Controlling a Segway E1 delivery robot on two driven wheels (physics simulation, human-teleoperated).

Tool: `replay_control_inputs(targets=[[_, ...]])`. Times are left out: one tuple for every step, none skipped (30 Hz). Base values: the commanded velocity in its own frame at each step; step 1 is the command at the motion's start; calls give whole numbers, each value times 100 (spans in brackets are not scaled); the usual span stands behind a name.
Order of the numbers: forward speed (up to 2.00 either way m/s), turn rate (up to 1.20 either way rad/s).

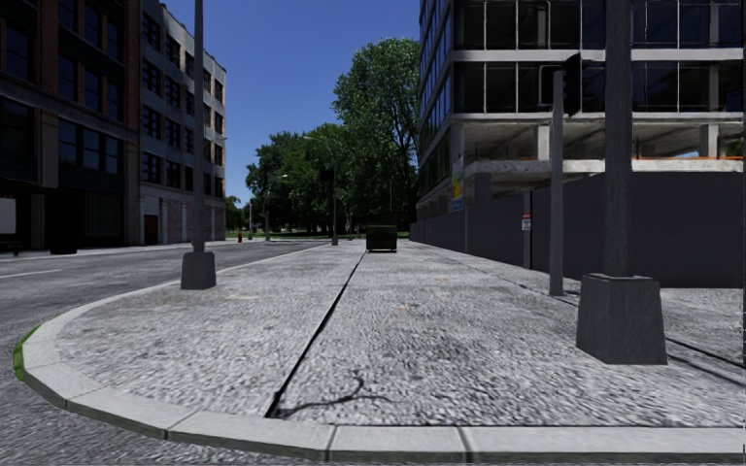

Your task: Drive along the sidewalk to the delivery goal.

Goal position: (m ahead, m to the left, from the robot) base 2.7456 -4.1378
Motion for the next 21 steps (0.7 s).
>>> replay_control_inputs(targets=[[172, -4], [171, -5], [171, -6], [171, -6], [171, -12], [171, -19], [171, -19], [171, -22], [170, -23], [168, -24], [168, -24], [160, -26], [149, -30], [132, -34], [132, -34], [119, -36], [117, -38], [117, -38], [116, -42], [116, -44], [116, -46]])
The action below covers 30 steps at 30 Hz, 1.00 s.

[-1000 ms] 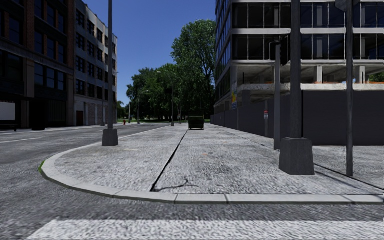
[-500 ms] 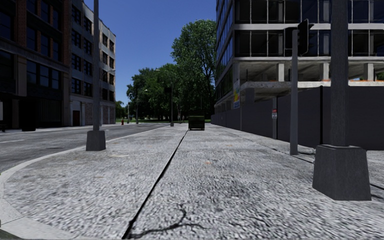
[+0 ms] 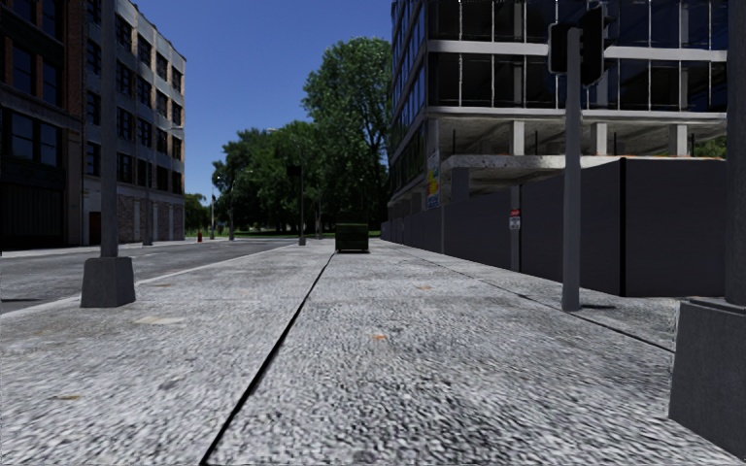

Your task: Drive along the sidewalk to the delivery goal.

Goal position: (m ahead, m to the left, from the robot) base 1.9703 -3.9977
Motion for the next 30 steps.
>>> replay_control_inputs(targets=[[116, -46], [115, -47], [115, -47], [115, -47], [115, -47], [115, -47], [115, -47], [115, -47], [115, -47], [115, -47], [115, -43], [115, -18], [115, -21], [115, -21], [115, -23], [115, -26], [115, -29], [115, -29], [115, -34], [115, -43], [115, -43], [115, -49], [115, -54], [115, -58], [115, -58], [115, -64], [115, -67], [115, -67], [115, -67], [114, -67]])
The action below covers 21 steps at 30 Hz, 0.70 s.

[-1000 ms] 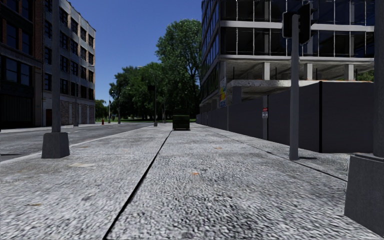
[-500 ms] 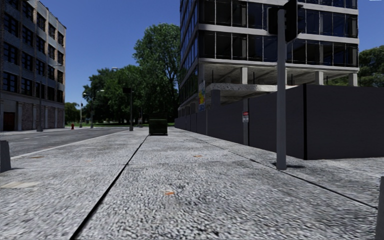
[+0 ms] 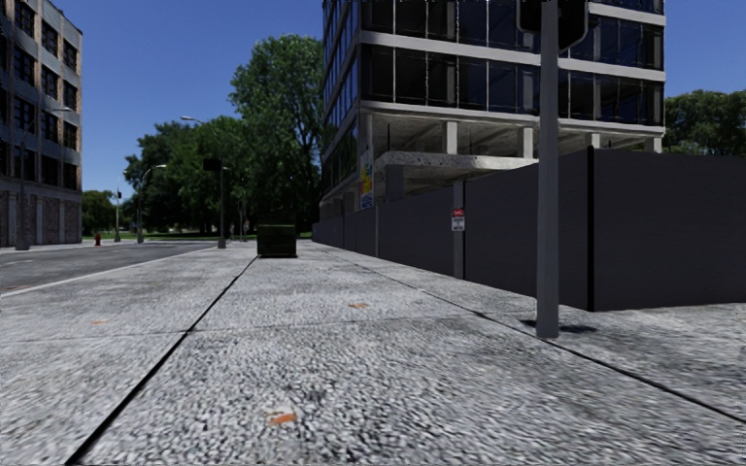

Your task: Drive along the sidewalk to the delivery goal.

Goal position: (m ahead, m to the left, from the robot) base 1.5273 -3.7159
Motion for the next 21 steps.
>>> replay_control_inputs(targets=[[112, -67], [112, -67], [112, -67], [112, -67], [111, -67], [111, -67], [110, -67], [109, -68], [109, -68], [109, -68], [109, -68], [109, -68], [109, -68], [109, -68], [109, -68], [109, -68], [109, -68], [109, -68], [109, -68], [109, -68], [109, -68]])
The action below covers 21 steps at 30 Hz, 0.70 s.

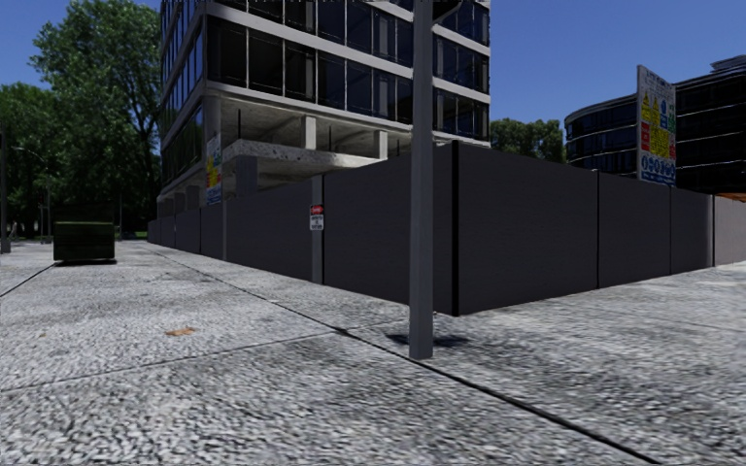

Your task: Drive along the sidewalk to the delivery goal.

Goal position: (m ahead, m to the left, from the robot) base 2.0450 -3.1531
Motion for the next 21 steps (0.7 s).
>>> replay_control_inputs(targets=[[109, -68], [109, -68], [109, -68], [109, -68], [109, -68], [109, -68], [109, -68], [109, -68], [109, -68], [109, -68], [109, -68], [109, -68], [109, -68], [109, -68], [109, -68], [109, -68], [109, -68], [109, -68], [109, -68], [109, -68], [109, -68]])
